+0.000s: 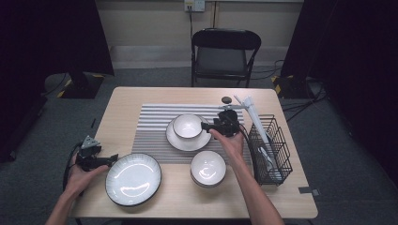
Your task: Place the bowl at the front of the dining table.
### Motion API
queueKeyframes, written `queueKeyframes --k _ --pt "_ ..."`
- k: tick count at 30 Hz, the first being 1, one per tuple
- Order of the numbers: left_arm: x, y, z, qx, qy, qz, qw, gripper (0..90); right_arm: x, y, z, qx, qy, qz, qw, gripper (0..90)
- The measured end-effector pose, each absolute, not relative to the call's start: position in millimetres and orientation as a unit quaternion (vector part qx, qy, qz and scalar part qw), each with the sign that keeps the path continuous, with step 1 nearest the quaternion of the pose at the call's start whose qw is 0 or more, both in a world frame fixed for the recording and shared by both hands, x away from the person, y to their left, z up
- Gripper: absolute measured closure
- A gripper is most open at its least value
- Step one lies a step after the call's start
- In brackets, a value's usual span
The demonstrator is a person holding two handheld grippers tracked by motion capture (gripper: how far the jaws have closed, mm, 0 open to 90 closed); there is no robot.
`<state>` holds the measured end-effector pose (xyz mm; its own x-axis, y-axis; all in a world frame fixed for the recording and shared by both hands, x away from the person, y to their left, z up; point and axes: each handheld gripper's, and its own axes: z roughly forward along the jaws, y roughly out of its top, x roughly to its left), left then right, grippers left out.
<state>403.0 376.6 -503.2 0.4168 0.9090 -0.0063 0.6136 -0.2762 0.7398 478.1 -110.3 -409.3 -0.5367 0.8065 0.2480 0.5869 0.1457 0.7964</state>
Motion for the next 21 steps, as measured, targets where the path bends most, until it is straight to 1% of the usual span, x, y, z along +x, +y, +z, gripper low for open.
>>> queueKeyframes --k 6,8,10,12,16,21 --pt "402.9 376.7 -503.2 0.769 0.495 0.216 0.342 13.6 467.8 -115.4 -405.8 0.455 0.75 0.467 0.108 36.5" --pt "402.9 376.6 -503.2 0.769 0.495 0.216 0.342 13.7 463.3 -116.5 -402.8 0.45 0.75 0.472 0.113 36.6" --pt "403.0 376.7 -503.2 0.769 0.494 0.217 0.341 13.6 458.5 -116.2 -400.5 0.443 0.753 0.473 0.111 36.9" --pt "403.0 376.7 -503.1 0.77 0.494 0.217 0.341 13.6 453.6 -115.1 -399.6 0.435 0.758 0.474 0.109 39.3" --pt "403.0 376.8 -503.1 0.77 0.494 0.217 0.341 13.6 442.5 -112.1 -395.8 0.422 0.763 0.478 0.104 40.0" --pt "402.9 376.7 -503.2 0.769 0.495 0.217 0.341 13.7 428.8 -113.2 -388.0 0.414 0.758 0.489 0.119 42.4"
